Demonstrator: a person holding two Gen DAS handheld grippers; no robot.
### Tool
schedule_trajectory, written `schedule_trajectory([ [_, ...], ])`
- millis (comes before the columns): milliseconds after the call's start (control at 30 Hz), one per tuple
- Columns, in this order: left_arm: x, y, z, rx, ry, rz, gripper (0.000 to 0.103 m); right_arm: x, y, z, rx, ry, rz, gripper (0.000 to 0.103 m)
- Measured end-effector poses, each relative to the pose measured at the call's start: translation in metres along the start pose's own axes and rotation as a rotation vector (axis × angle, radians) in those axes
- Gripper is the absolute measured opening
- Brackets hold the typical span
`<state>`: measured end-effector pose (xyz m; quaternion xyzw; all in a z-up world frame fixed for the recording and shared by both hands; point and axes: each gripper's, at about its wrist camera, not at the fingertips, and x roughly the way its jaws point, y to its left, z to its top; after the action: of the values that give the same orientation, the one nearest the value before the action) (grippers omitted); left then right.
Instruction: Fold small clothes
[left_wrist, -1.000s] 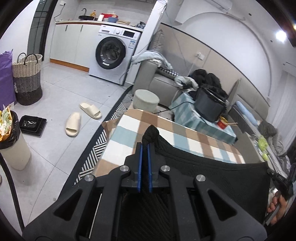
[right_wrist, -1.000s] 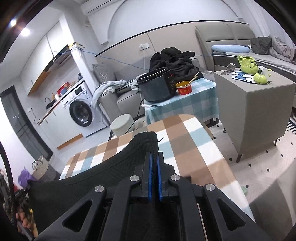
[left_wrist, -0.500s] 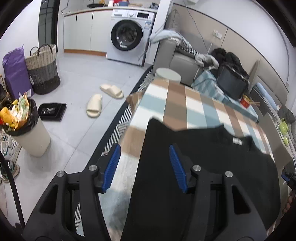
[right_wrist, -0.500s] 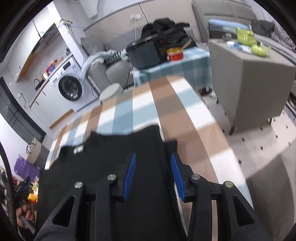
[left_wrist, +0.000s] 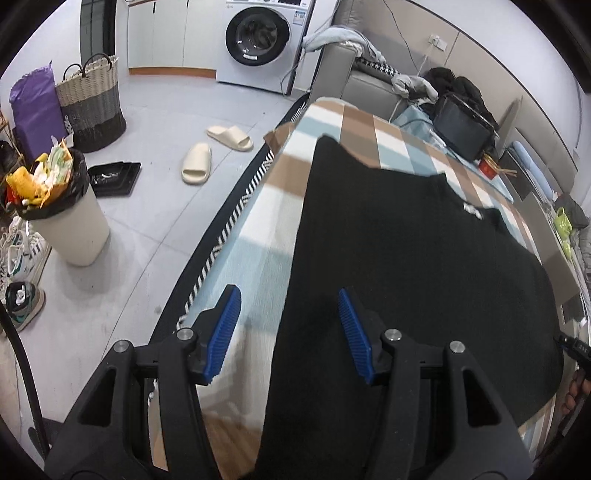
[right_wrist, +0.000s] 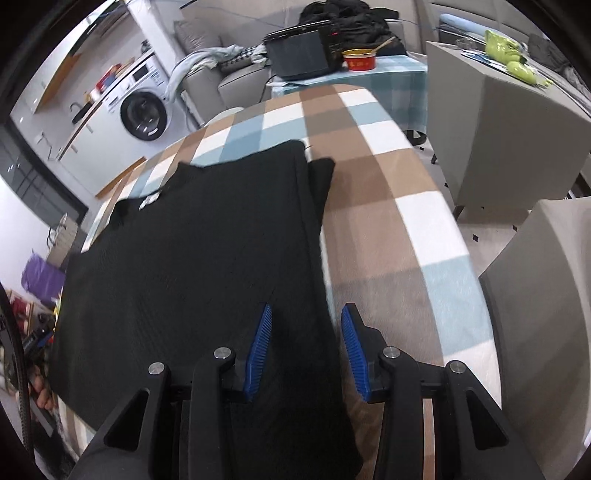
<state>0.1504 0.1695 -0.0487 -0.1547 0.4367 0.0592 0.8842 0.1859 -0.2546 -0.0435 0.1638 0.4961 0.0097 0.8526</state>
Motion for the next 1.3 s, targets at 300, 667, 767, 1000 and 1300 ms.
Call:
schedule_trajectory([
  [300, -0.017, -0.004, -0.024, 0.036, -0.004, -0.011, 0.052, -0.022, 0.018, -0.008, -0.091, -0.084, 0.021, 0.007],
  [667, -0.025, -0.003, -0.025, 0.024, 0.007, -0.027, 0.052, -0.017, 0.007, -0.022, -0.081, -0.007, 0.044, 0.028],
  [767, -0.023, -0.003, -0.025, 0.022, 0.012, -0.03, 0.052, -0.014, 0.006, -0.024, -0.08, 0.001, 0.038, 0.03],
  [1000, -0.027, -0.006, -0.026, 0.03, 0.002, -0.031, 0.052, -0.044, 0.013, -0.026, -0.098, -0.109, 0.053, 0.008],
  [1300, -0.031, -0.004, -0.033, 0.032, 0.021, -0.025, 0.052, -0.031, -0.01, -0.047, -0.034, 0.007, 0.106, 0.031],
])
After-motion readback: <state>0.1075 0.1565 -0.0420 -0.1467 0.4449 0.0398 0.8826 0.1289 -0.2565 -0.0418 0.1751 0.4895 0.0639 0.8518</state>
